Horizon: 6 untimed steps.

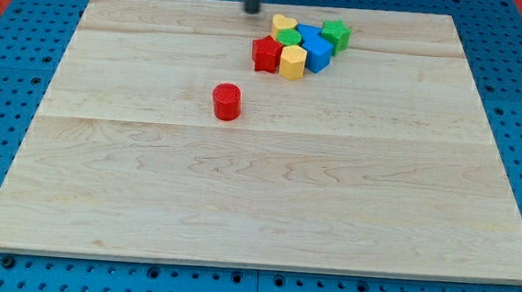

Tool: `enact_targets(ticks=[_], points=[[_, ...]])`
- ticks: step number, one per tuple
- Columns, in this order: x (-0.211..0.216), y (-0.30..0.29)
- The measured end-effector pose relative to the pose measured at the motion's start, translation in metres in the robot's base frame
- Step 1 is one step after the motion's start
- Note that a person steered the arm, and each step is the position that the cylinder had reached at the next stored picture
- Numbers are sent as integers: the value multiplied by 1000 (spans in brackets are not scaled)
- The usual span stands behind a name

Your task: Push the red circle diagonally below the cube

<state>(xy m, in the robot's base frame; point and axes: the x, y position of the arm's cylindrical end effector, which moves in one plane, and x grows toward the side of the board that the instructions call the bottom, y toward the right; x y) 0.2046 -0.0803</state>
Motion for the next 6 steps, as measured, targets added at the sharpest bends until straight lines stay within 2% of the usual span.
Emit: enact_targets(ticks=[1, 3, 4, 5, 6], points=[[77, -26], [165, -40], [197, 12], [206, 91], [236, 143]])
